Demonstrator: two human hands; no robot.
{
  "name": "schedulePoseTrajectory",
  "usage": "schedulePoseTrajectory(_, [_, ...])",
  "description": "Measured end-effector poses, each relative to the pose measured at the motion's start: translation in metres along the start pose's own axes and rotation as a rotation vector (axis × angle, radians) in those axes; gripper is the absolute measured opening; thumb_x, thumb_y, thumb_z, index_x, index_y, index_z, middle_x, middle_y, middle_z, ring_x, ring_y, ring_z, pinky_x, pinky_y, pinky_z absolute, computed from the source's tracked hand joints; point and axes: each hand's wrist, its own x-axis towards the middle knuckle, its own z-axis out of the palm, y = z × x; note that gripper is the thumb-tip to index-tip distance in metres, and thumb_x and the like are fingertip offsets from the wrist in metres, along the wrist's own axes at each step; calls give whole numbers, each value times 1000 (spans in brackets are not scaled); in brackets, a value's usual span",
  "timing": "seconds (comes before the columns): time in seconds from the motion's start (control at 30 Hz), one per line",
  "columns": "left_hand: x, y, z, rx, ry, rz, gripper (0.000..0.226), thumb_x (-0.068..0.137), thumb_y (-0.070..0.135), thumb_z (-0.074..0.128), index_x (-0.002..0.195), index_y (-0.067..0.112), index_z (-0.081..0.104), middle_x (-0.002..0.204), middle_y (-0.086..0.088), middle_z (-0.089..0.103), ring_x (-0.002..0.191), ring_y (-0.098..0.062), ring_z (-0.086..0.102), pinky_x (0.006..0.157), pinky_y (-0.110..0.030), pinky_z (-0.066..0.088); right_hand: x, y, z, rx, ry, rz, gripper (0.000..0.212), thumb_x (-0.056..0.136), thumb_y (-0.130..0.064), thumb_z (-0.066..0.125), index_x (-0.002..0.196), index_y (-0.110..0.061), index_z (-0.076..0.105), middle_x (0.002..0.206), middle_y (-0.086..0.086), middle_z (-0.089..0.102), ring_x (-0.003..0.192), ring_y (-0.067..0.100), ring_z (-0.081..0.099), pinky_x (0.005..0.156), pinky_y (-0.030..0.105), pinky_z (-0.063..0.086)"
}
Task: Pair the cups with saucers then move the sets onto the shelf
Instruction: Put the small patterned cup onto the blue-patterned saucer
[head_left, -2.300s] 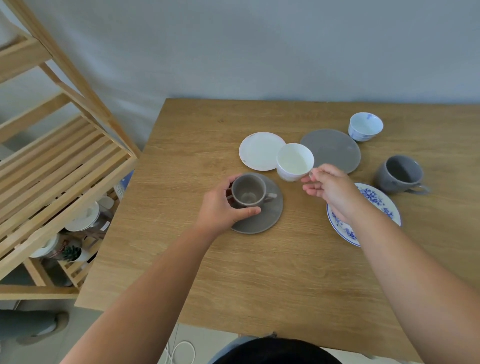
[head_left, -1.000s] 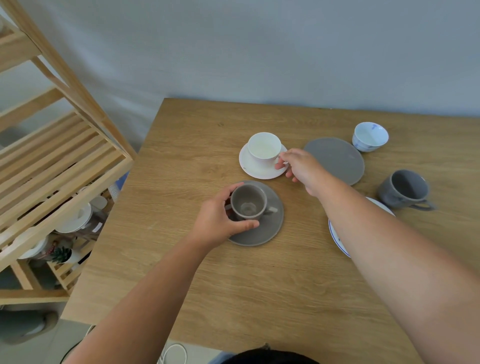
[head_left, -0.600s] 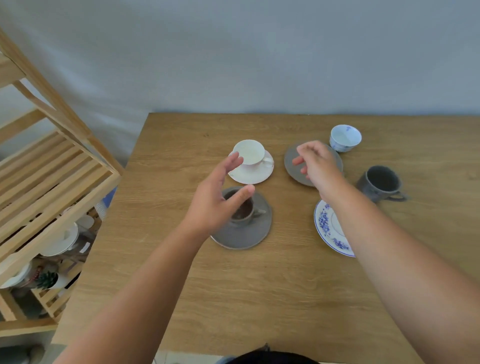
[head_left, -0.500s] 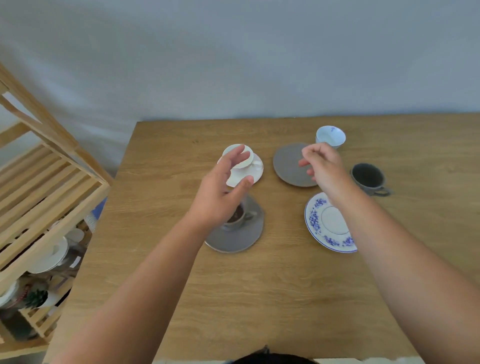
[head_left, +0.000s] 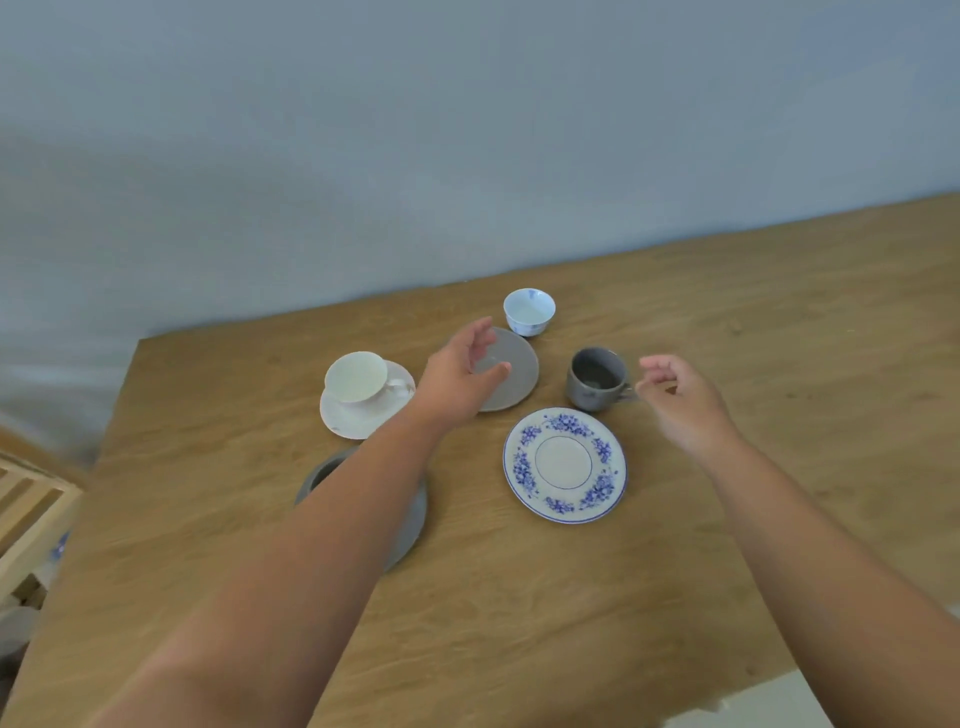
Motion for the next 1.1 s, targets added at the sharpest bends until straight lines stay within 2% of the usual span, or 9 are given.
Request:
schedulePoseTrajectory(0.1, [23, 2, 11, 41, 16, -58, 70, 88, 19, 72, 150, 20, 40, 141, 1, 57, 130, -16, 53, 106, -24, 39, 3, 8, 0, -27, -90, 6, 32, 91, -22, 61, 122, -21, 59, 110, -1, 58, 90, 15, 53, 79, 27, 37])
schedulePoseTrajectory(0.17, [37, 3, 16, 68, 28, -97, 71, 87, 20, 73, 150, 21, 40, 142, 2, 56, 127, -17, 54, 106, -27, 41, 7, 11, 1, -33, -144, 10, 32, 93, -25, 59, 124, -23, 57, 112, -4, 57, 96, 14, 53, 80, 27, 37])
schedulePoseTrajectory(0.27, [51, 3, 25, 128, 38, -137, 71, 86, 24, 74, 149, 24, 40, 144, 4, 54, 121, -15, 56, 107, -33, 44, 13, 16, 3, 39, -194, 35, 24, 94, -27, 58, 118, -26, 56, 97, -9, 57, 86, 11, 55, 69, 23, 39])
schedulePoseTrajectory(0.33, [59, 2, 31, 154, 46, -146, 70, 86, 25, 75, 148, 26, 41, 146, 4, 53, 122, -14, 56, 108, -36, 45, 18, 22, 5, 100, -217, 64, 21, 94, -30, 57, 114, -22, 56, 91, -10, 58, 82, 12, 57, 70, 23, 42])
schedulePoseTrajectory(0.47, [74, -2, 42, 259, 42, -168, 67, 87, 31, 73, 147, 33, 42, 147, 0, 51, 131, -18, 51, 109, -38, 42, 27, 34, 6, 159, -303, 117, 29, 97, -35, 51, 118, -16, 56, 105, 0, 64, 77, 13, 61, 73, 27, 48])
schedulePoseTrajectory(0.63, [83, -7, 54, 426, 39, -117, 62, 91, 33, 68, 147, 30, 42, 145, -8, 47, 131, -23, 49, 104, -32, 37, 37, 44, 7, 232, -317, 117, 16, 100, -29, 45, 108, -19, 55, 96, 2, 65, 77, 17, 63, 69, 27, 50])
schedulePoseTrajectory(0.8, [95, -10, 62, 435, 56, -104, 52, 91, 32, 67, 141, 29, 51, 141, -7, 53, 128, -23, 51, 104, -33, 38, 47, 44, 7, 284, -370, 96, 12, 101, -24, 45, 99, -20, 55, 94, 3, 66, 84, 16, 65, 74, 25, 51])
schedulePoseTrajectory(0.93, [103, -14, 66, 398, 109, -123, 41, 89, 33, 69, 128, 25, 62, 129, -3, 60, 119, -20, 55, 94, -26, 38, 50, 45, 6, 296, -396, 72, 11, 100, -22, 46, 92, -22, 54, 92, 2, 65, 88, 15, 65, 80, 27, 53])
schedulePoseTrajectory(1.1, [103, -17, 72, 254, 210, -114, 19, 86, 28, 75, 104, 23, 69, 98, 6, 62, 92, -12, 59, 85, -27, 47, 52, 50, 4, 335, -425, 67, 10, 100, -19, 48, 93, -22, 55, 95, 7, 68, 92, 21, 70, 81, 32, 56])
